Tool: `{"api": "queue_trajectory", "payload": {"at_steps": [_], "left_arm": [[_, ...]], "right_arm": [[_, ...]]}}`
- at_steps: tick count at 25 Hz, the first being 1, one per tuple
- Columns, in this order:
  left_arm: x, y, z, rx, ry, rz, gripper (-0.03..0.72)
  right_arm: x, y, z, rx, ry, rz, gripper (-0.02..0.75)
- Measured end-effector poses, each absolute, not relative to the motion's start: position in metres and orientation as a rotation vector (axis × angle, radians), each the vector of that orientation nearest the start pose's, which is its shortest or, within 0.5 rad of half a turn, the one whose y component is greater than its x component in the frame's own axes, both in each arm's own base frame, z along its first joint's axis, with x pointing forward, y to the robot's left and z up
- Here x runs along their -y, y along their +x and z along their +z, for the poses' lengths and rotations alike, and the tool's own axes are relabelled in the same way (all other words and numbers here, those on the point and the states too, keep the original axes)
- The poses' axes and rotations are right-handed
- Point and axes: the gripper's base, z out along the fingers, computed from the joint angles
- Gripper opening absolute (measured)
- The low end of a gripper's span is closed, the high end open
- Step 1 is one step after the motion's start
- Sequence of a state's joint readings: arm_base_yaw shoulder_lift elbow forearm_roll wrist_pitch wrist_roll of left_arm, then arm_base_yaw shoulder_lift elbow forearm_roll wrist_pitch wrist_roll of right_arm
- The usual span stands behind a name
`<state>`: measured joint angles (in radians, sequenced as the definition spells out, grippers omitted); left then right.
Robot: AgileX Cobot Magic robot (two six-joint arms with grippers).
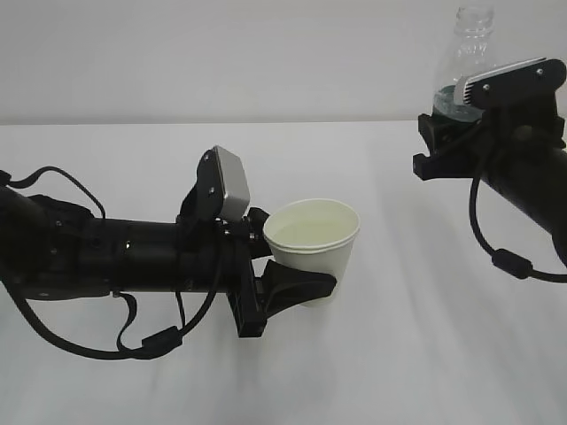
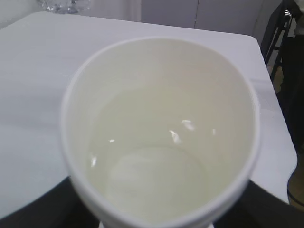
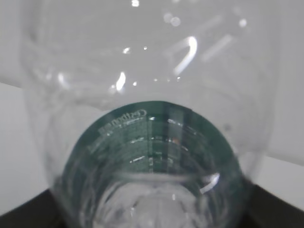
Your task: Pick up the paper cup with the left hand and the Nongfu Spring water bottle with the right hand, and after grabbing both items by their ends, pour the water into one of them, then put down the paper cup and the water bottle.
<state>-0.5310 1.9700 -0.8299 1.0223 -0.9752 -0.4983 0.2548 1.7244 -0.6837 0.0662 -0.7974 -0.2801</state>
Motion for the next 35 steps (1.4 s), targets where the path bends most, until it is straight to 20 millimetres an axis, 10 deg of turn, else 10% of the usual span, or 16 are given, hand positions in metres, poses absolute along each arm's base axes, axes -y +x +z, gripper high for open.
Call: {"api": "queue_trajectory", "payload": {"at_steps": [35], "left_arm": [[0.232,0.268,0.136,-1.557,1.198,-0.953,0.439]], "right_arm": [[-0.07,0.342,0.09,-1.776,-0.15,-0.047,0.44]]}}
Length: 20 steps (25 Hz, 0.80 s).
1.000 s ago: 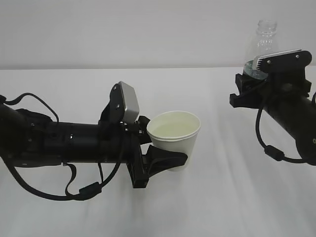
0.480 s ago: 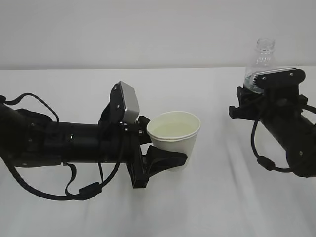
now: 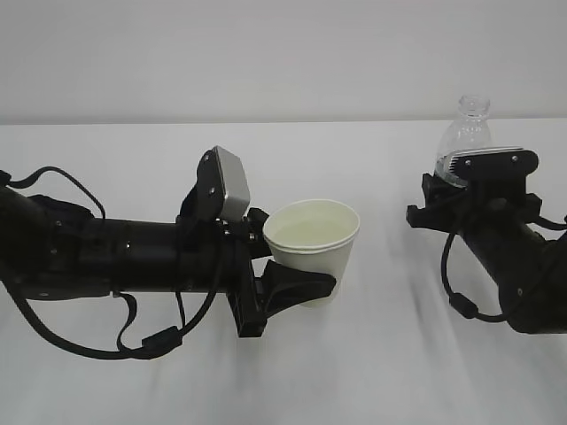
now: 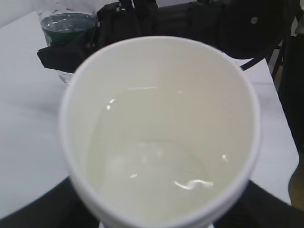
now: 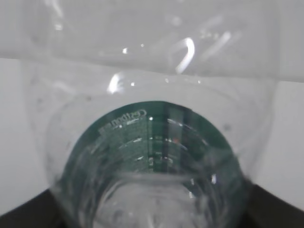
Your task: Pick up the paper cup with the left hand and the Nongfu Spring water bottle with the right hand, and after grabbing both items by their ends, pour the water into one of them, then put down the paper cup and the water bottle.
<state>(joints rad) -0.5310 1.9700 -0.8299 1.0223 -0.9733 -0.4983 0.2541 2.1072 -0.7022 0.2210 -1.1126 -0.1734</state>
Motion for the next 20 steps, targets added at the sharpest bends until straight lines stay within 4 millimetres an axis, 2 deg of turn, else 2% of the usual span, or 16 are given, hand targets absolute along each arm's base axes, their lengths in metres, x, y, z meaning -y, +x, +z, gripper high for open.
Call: {"api": "queue_trajectory", "payload": {"at_steps": [10,20], "left_arm": [[0.232,0.268,0.136,-1.558,1.196,-0.953,0.439],[0.232,0.268,0.136,-1.559,1.197,-0.952,0.439]], "right_arm": [[-0.05,0.357,0.089,-1.755,-0.044,-0.057,0.435],[-0.052,0.369,0.074,-1.767,-0.074,-0.046,0.431]]}}
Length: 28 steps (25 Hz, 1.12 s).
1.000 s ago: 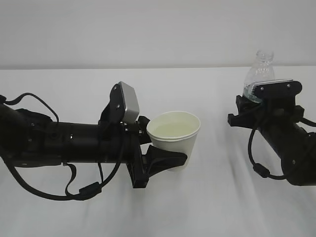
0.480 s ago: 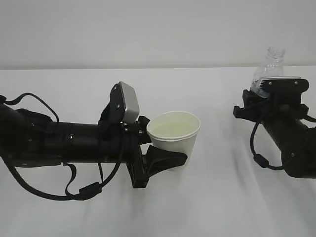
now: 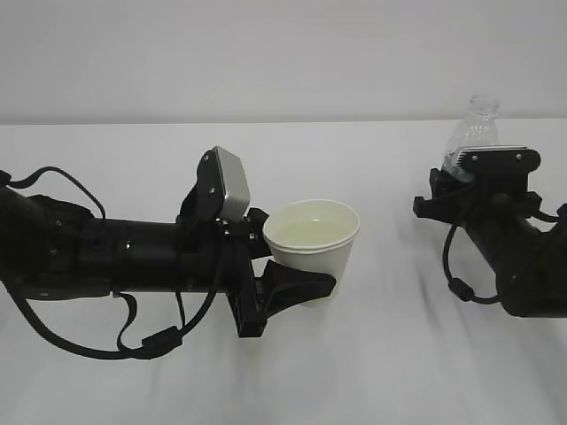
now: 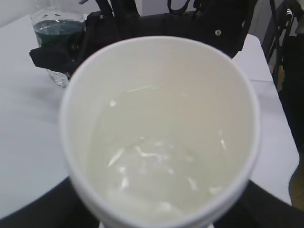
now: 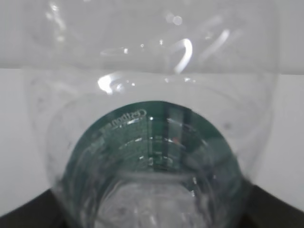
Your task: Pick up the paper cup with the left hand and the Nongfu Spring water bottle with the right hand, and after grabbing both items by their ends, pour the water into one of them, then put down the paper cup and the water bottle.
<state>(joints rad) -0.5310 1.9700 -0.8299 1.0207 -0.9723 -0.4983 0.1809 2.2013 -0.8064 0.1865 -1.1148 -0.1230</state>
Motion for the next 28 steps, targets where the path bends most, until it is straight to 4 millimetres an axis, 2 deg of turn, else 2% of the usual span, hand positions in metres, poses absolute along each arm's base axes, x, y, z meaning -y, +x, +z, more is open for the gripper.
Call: {"api": "queue_trajectory", "payload": {"at_steps": [8,14,28], "left_arm": [[0.232,0.268,0.136,-1.559,1.197,-0.952,0.439],[0.232,0.268,0.136,-1.559,1.197,-0.952,0.439],[0.231,0.268,0.136,-1.56,1.192,-0.952,0.439]], "right_arm": [[-0.055,0.378,0.065,-1.766,-0.095,-0.037,0.431],[-0.055,0.377,0.058,-1.783,-0.105,-0.036,0.431],[-0.055,0.377,0.056,-1.778,-0.107,-0.036,0.43]]}}
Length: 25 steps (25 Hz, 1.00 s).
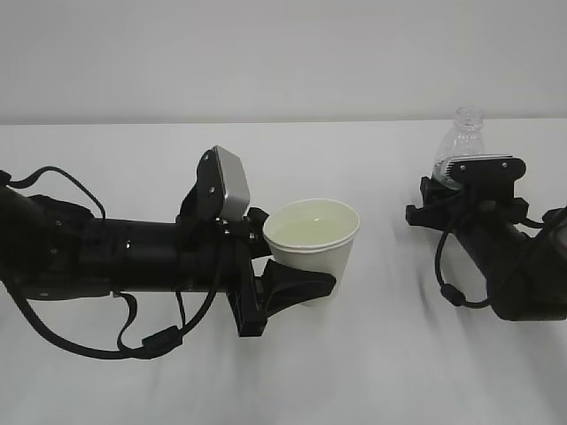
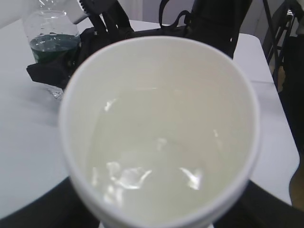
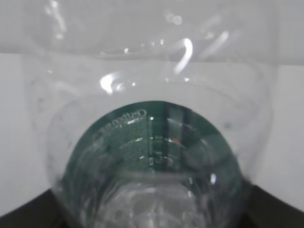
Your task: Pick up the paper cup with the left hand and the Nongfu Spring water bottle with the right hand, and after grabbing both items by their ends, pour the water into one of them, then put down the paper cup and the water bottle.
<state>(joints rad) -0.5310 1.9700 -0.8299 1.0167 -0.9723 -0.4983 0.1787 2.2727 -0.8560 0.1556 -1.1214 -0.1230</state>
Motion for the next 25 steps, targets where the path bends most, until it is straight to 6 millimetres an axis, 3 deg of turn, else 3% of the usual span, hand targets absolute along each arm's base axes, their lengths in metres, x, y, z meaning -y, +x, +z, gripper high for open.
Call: {"api": "queue_trajectory", "payload": {"at_steps": [15,25], "left_arm": [[0.2315,0.2682,0.1362,-1.561,1.19,-0.952,0.439],[0.2315,0.2682,0.1362,-1.561,1.19,-0.952,0.439]], "right_arm": [[-0.0541,0.3774,0.0556,-1.779,-0.105,-0.038,0.435],[-0.0535,0.3775,0.0556,-1.779,-0.104,-0.039,0.505]]}}
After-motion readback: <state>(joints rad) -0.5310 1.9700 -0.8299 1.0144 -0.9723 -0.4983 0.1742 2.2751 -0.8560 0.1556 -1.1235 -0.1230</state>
